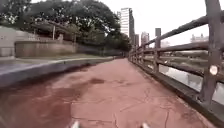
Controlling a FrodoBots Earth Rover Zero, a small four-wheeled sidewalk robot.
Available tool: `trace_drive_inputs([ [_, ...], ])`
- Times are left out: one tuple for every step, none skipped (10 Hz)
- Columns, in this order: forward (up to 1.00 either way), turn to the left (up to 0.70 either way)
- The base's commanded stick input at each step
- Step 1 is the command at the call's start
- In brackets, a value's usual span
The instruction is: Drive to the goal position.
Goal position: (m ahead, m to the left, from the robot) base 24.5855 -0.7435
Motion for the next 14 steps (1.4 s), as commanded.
trace_drive_inputs([
  [0.70, 0.00],
  [0.70, 0.00],
  [0.70, 0.00],
  [0.70, 0.00],
  [0.70, 0.00],
  [0.70, 0.00],
  [0.70, 0.00],
  [0.70, 0.00],
  [0.70, 0.00],
  [0.70, 0.00],
  [0.70, 0.00],
  [0.70, 0.00],
  [0.70, 0.00],
  [0.70, 0.00],
])
